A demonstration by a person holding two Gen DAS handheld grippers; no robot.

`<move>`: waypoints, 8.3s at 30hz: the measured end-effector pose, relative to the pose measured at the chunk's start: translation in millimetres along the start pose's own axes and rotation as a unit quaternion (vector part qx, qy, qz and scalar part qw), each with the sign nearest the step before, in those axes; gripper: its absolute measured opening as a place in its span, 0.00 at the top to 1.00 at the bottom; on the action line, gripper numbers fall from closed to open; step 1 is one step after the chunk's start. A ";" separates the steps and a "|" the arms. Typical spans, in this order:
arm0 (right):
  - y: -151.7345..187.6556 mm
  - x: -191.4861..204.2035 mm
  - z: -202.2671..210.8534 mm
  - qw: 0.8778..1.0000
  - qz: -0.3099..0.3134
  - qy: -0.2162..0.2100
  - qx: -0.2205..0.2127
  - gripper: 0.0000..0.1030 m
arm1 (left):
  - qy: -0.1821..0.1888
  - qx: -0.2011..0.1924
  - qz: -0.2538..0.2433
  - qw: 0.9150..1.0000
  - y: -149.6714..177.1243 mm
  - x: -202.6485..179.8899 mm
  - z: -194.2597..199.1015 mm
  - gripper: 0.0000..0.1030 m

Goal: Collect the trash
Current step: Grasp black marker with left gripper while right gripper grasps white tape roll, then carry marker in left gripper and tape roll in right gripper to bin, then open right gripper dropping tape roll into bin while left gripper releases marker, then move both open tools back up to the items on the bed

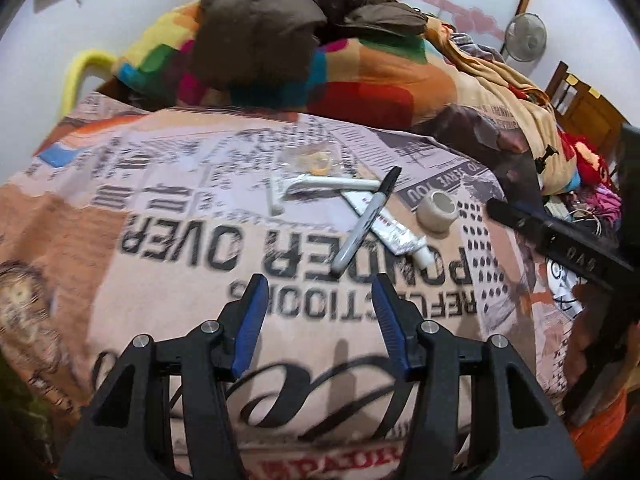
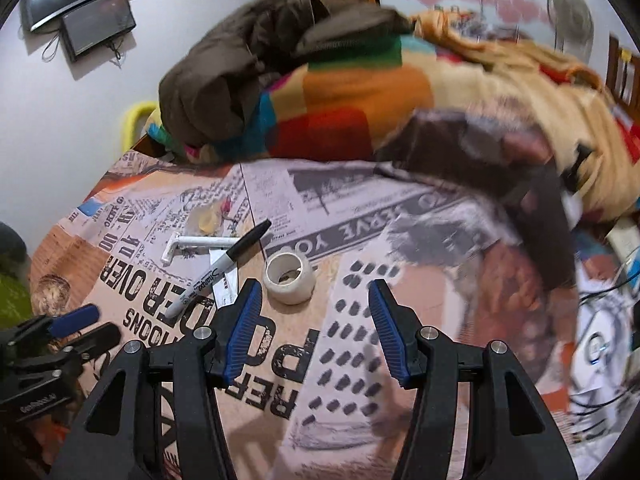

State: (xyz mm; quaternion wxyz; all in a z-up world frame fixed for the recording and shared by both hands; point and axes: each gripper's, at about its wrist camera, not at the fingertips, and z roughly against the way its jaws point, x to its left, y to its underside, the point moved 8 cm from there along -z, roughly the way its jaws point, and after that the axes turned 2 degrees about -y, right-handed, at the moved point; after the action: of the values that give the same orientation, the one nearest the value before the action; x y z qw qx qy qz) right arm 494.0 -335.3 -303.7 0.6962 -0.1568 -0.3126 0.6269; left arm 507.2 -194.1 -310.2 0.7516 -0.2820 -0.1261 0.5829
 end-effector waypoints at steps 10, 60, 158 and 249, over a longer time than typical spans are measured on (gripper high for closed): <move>8.6 6.6 -44.6 0.999 -0.016 -0.024 0.037 0.50 | 0.031 0.013 -0.018 0.999 -25.2 -14.4 -40.5 0.51; -23.0 72.9 26.7 0.995 0.001 -0.076 -0.063 0.66 | -0.008 -0.047 0.010 0.999 -15.1 22.3 51.5 0.91; 372.0 408.6 -25.8 0.876 0.248 -0.219 0.352 0.50 | -0.105 0.155 0.377 0.907 448.4 295.1 150.0 0.91; 10.0 28.2 -43.8 0.998 0.023 -0.034 0.039 0.51 | -0.024 0.020 -0.082 0.996 -59.0 15.5 -63.3 0.61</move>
State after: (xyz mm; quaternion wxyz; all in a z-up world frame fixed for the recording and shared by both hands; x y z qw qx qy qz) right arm 514.5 -298.7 -336.2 0.6763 -0.1153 -0.3076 0.6593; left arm 591.9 -206.5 -329.9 0.7993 -0.2412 -0.1555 0.5280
